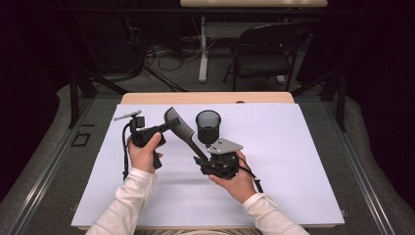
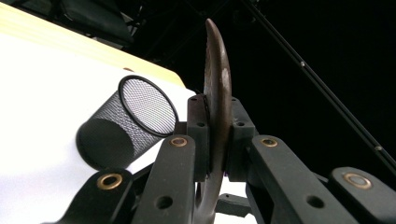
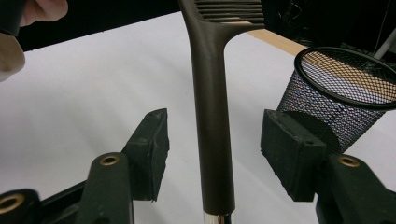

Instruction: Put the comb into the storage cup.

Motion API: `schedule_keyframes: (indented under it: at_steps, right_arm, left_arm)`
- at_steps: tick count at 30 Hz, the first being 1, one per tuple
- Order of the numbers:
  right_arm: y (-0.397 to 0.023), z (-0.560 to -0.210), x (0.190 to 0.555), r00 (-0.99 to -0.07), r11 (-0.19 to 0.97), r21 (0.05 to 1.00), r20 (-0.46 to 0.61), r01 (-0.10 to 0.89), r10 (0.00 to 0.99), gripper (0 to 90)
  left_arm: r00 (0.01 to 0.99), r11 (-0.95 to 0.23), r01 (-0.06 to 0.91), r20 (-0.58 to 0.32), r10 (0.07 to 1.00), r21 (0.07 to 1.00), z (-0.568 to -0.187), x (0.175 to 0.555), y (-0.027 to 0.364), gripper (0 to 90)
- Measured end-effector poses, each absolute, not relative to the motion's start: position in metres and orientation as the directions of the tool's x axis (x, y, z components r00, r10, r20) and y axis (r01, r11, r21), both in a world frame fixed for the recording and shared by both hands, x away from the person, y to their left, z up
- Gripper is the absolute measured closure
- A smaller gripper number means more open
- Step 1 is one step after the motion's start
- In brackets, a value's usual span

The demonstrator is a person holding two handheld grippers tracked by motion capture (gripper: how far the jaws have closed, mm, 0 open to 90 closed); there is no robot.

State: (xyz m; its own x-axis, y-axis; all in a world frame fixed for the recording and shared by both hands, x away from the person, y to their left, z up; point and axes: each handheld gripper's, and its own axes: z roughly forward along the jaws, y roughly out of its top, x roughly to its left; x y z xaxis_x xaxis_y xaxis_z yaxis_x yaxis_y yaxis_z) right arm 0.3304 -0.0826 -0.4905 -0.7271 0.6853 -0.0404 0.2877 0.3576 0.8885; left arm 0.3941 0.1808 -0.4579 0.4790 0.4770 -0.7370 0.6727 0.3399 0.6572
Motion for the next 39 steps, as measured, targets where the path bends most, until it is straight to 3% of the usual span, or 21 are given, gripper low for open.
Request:
schedule_keyframes:
  at_steps: [21, 39]
  right_arm:
    - [-0.083, -0.486, 0.333, -0.739, 0.398, 0.890, -0.113, 0.222, 0.664, 38.1]
    - [-0.089, -0.482, 0.335, -0.754, 0.331, 0.917, -0.052, 0.224, 0.655, 32.6]
  left_arm:
    - [0.461, 0.379, 0.633, -0.722, 0.516, 0.675, -0.457, 0.396, 0.197, 84.1]
    - [0.466, 0.398, 0.602, -0.709, 0.529, 0.693, -0.453, 0.394, 0.205, 84.1]
